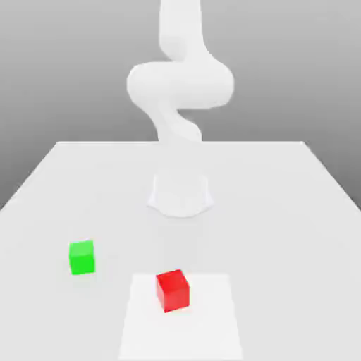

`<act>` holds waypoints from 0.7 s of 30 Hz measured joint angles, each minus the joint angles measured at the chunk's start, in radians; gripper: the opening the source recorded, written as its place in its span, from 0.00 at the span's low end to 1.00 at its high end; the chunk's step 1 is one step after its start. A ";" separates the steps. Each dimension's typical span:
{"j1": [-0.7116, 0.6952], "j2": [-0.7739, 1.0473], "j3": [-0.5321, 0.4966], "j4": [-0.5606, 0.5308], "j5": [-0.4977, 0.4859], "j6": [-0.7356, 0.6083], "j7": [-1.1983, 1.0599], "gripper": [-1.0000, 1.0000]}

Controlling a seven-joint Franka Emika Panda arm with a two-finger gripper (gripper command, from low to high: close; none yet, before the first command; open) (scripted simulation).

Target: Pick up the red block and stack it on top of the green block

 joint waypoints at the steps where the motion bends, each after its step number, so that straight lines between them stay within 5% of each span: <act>1: 0.010 0.038 -0.013 -0.025 0.005 0.024 -0.024 0.50; 21: 0.087 0.779 -0.112 -0.439 0.019 0.505 -0.387 0.50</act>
